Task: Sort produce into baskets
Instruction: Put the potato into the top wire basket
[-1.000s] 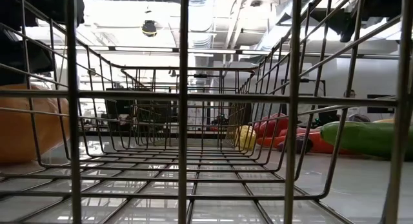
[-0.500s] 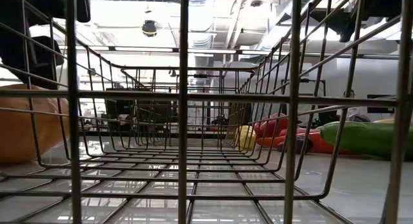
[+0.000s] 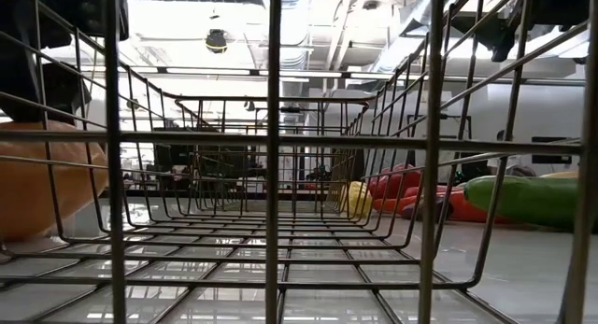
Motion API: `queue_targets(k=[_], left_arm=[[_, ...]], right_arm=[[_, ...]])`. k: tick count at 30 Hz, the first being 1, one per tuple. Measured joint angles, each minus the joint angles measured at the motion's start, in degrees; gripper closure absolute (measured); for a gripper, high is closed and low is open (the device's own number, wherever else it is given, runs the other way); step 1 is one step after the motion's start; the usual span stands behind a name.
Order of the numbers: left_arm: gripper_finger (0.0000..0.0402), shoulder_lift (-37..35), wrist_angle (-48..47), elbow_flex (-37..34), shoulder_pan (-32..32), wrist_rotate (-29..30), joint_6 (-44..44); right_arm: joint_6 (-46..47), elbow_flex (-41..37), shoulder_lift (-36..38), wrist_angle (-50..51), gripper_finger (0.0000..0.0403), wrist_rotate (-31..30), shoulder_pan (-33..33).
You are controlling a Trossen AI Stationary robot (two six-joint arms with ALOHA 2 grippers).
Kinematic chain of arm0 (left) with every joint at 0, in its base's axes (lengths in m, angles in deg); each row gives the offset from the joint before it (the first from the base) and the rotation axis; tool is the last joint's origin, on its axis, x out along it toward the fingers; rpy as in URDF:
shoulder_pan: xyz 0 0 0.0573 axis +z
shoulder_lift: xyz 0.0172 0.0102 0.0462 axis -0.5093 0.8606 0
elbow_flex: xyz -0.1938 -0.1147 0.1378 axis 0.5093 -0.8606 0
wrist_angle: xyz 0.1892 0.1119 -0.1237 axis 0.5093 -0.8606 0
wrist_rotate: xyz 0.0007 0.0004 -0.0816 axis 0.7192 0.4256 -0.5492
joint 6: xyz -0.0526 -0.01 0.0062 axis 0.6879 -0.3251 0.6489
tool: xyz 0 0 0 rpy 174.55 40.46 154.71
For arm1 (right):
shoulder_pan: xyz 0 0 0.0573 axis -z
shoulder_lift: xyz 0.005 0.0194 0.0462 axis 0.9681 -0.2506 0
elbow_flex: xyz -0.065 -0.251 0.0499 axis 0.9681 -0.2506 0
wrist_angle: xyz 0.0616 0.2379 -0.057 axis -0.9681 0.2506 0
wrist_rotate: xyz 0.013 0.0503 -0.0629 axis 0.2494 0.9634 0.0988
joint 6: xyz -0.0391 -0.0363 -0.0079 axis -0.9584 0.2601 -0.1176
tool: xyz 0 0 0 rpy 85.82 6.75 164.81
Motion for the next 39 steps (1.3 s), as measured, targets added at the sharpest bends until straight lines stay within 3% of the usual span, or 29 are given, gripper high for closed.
queue_targets(k=[9,13,16,22,27,32,39], left_arm=[[0.0044,-9.26,-15.13,-0.6,-0.02,-4.43,1.96],[0.005,-16.04,-18.19,-0.36,-0.95,-5.84,8.01],[0.0052,-17.16,-16.21,-0.36,-3.18,-6.48,11.37],[0.0054,-12.87,-15.94,-0.36,-4.87,-4.5,22.2],[0.0054,-7.35,-16.39,-0.34,-4.9,-9.49,25.85],[0.0054,-1.21,-16.58,-0.34,-4.87,-16.95,26.69],[0.0054,2.8,-16.7,-0.29,-4.79,-15.01,22.82]], right_arm=[[0.07,0.0,0.0,0.04,0.0021,0.0,0.02],[0.07,0.0,0.0,0.07,0.0021,0.01,0.0],[0.06,0.0,0.0,0.15,0.0021,0.02,0.0],[0.4,0.0,0.01,0.34,0.0021,0.02,0.0],[0.55,0.0,0.0,0.68,0.0021,0.03,0.0],[0.49,0.0,0.02,0.61,0.0021,0.04,0.02],[-0.96,0.0,0.03,-0.78,0.0021,0.02,0.67]])
